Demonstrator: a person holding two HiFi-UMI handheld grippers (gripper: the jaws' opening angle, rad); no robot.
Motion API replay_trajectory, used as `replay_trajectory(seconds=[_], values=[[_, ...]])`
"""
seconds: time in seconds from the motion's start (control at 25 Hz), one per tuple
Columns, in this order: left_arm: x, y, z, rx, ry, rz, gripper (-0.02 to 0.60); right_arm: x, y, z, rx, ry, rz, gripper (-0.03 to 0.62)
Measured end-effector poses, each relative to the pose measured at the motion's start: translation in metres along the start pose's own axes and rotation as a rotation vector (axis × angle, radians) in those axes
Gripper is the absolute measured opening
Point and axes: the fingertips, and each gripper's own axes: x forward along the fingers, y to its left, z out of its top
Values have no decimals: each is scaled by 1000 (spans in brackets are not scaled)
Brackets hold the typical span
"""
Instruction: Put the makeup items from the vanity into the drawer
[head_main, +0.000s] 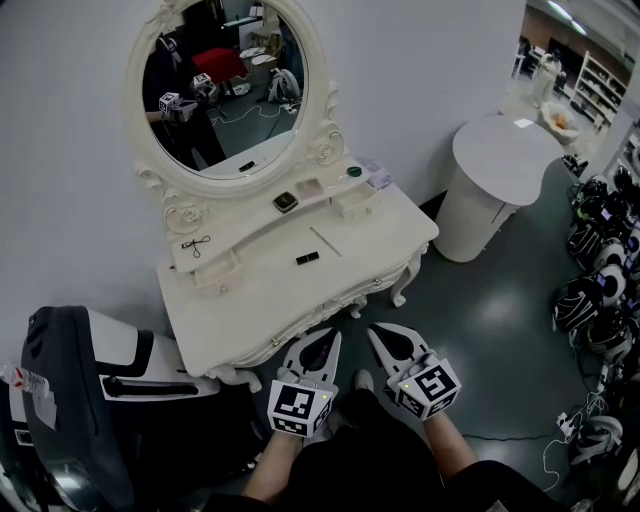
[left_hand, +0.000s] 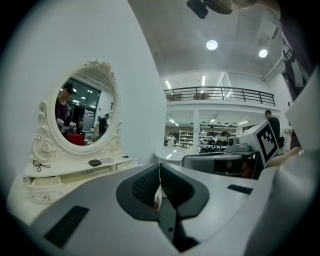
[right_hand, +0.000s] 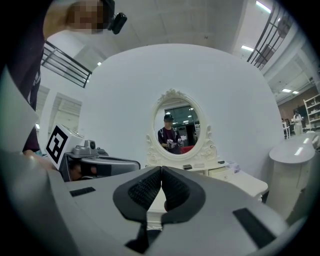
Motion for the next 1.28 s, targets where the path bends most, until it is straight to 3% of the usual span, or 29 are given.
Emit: replay_trajectory(seconds=[0.64,1.28], values=[[82,39,-15,-35,70,-15,15,56,-75,-12,49,41,-13,23],[166,94,-14,-56,123,61,15,124,-145,-17,105,80,60,23]])
